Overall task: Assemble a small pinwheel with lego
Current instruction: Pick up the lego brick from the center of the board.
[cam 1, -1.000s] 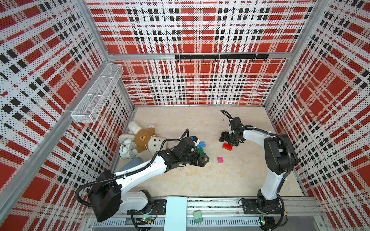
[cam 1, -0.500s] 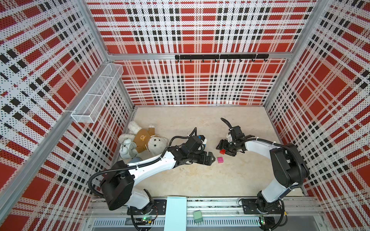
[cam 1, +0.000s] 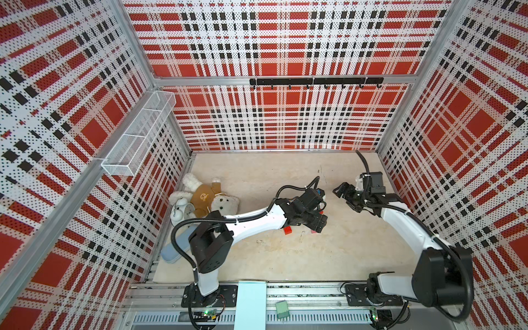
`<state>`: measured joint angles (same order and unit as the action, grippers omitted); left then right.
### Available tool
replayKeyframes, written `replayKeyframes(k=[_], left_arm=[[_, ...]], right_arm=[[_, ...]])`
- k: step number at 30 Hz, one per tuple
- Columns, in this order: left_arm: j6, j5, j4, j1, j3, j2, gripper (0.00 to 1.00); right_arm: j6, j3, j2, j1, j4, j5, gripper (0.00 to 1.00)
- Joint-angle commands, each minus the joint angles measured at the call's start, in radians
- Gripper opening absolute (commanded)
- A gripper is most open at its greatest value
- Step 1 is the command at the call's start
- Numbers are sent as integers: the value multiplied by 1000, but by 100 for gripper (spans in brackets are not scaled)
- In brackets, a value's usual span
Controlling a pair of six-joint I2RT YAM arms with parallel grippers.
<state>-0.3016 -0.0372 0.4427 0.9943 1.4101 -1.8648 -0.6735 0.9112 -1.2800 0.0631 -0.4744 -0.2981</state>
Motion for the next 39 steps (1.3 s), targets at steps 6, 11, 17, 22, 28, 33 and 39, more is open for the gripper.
replayKeyframes(k=[6, 11, 17, 22, 28, 33, 39], left_arm=[[287, -30, -47, -87, 46, -159, 78], [320, -58, -97, -97, 84, -235, 76], [337, -57, -88, -95, 138, -302, 69], [332, -25, -75, -86, 167, -326, 60], [323, 5, -73, -79, 181, -332, 46], [328, 18, -57, -71, 200, -340, 37], [327, 68, -51, -57, 213, -331, 33]], right_arm=[[42, -81, 184, -34, -72, -73, 100], [45, -105, 240, -34, -106, -102, 100], [45, -110, 280, -34, -138, -91, 100], [49, -104, 285, -34, -156, -85, 100], [54, -101, 289, -34, -172, -75, 100], [69, -86, 301, -34, -196, -51, 100], [69, -79, 311, -34, -205, -56, 100]])
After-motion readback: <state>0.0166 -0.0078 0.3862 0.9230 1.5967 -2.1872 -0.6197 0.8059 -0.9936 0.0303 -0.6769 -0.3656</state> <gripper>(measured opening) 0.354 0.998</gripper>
